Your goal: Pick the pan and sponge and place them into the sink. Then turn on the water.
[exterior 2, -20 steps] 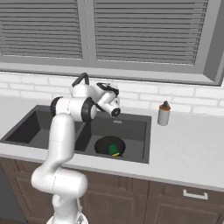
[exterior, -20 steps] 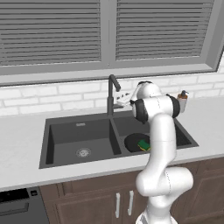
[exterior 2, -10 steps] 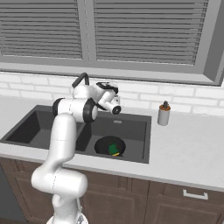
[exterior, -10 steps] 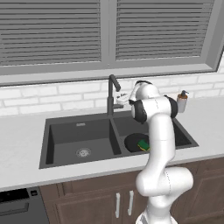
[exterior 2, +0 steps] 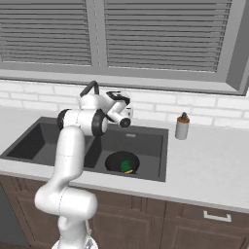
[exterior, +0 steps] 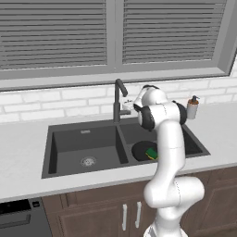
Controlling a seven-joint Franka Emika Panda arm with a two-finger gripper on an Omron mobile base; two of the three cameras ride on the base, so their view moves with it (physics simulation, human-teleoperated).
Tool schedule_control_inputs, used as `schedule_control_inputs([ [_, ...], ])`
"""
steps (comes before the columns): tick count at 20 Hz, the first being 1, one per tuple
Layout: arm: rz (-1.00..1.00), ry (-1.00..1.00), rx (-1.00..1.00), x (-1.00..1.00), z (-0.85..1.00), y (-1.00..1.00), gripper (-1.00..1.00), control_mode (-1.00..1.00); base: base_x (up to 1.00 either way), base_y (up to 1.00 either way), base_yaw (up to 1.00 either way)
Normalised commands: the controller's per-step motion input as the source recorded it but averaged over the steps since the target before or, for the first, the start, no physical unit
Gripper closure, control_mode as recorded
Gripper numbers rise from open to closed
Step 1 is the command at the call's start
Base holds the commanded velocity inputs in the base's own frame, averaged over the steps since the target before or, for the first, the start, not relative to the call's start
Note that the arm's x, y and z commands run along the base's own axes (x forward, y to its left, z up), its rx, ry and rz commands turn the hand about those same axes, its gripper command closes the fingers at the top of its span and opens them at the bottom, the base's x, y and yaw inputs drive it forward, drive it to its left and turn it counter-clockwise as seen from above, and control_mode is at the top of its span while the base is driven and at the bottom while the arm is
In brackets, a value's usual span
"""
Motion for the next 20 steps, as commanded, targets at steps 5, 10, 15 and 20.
schedule_control_inputs([
  [5, -0.19, 0.17, 0.1, 0.0, -0.13, -0.93, 1.0, -1.0, 0.0, 0.0, 0.0],
  [10, -0.12, 0.14, 0.14, 0.0, -0.19, -0.99, 1.0, -1.0, 0.0, 0.0, 0.0],
  [15, -0.06, 0.09, 0.13, 0.0, -0.24, -0.87, 1.0, -1.0, 0.0, 0.0, 0.0],
  [20, 0.0, 0.0, 0.15, -0.19, -0.15, -0.79, 1.0, -1.0, 0.0, 0.0, 0.0],
])
